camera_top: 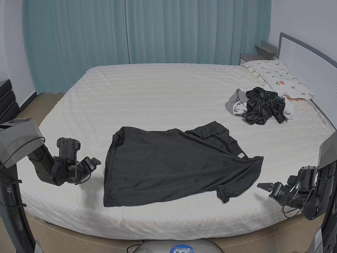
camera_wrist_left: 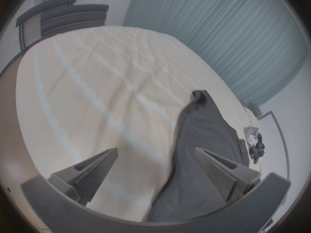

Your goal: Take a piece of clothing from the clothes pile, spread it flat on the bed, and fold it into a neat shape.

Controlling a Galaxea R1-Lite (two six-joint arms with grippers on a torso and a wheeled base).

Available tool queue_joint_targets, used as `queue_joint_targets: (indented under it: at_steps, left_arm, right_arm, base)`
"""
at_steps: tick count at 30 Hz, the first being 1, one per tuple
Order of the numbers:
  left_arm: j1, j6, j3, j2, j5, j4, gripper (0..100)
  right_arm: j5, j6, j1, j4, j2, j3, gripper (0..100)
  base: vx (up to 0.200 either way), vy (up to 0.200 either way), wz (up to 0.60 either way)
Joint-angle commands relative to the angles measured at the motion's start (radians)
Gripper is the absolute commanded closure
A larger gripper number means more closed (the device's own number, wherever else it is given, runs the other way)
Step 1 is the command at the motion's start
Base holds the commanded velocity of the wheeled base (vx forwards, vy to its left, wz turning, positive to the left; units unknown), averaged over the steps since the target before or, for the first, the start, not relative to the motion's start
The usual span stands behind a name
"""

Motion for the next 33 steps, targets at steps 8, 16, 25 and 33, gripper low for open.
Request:
queue_joint_targets:
  at_steps: [8,16,25,33]
  left_arm:
    - [-0.194,-0.077,0.331,-0.130,-0.052,-0.143,0]
    - [-0.211,-0.072,0.374,-0.018,-0.035,-0.290,0]
    - [-0.211,-0.064,0.393,0.065,0.002,-0.430,0]
    - [-0.211,-0.061,0.370,0.103,0.004,-0.442,100]
  right_arm:
    - [0.000,0.003,0.015,-0.012,0.007,0.002,0]
    - [0.000,0.003,0.018,-0.011,0.010,-0.001,0]
    - [0.000,0.002,0.026,-0.012,0.026,-0.012,0]
    - [0.000,0.003,0.032,-0.011,0.026,-0.039,0]
  base:
    - [0.000,0.000,0.00]
    - [0.000,0.000,0.00]
    - [0.000,0.000,0.00]
    - [0.000,0.000,0.00]
